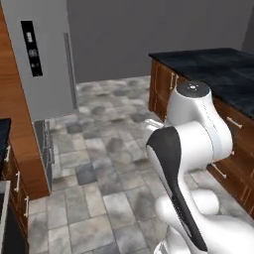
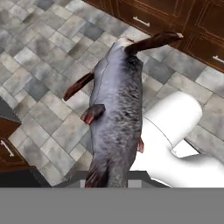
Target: Take the fish from the fridge and place it on the digital scale on the counter by the fridge. Wait a few seconds for a reading, then move it to the plate on the dining counter.
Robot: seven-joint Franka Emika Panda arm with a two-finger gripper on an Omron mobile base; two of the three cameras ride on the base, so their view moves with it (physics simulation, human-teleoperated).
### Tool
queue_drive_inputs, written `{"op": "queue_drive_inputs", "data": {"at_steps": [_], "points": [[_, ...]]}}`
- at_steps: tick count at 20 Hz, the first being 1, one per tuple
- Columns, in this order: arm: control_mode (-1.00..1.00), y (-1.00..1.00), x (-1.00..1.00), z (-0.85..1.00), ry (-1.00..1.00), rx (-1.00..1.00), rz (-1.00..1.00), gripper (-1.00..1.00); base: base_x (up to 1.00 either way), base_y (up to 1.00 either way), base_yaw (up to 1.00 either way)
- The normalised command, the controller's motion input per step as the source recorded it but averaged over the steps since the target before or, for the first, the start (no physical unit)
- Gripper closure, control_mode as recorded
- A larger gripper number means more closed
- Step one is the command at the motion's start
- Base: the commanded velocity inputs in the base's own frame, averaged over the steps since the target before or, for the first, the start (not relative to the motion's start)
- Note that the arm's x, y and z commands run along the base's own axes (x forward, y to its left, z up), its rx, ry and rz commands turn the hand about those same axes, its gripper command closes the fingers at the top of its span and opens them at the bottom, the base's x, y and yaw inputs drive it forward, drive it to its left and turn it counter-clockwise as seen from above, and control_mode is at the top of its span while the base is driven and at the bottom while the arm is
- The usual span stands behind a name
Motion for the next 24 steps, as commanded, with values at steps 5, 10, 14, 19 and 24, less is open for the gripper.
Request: {"op": "queue_drive_inputs", "data": {"at_steps": [5, 10, 14, 19, 24], "points": [[1.00, 0.00, 0.00, 0.00, 0.00, 0.00, 0.00, 1.00, -1.00, -0.01, -0.51], [1.00, 0.00, 0.00, 0.00, 0.00, 0.00, 0.00, 1.00, -1.00, -0.28, -0.43], [1.00, 0.00, 0.00, 0.00, 0.00, 0.00, 0.00, 1.00, -1.00, -0.72, -0.31], [1.00, 0.00, 0.00, 0.00, 0.00, 0.00, 0.00, 1.00, -1.00, -0.99, -0.21], [1.00, 0.00, 0.00, 0.00, 0.00, 0.00, 0.00, 1.00, -0.61, -1.00, -0.08]]}}
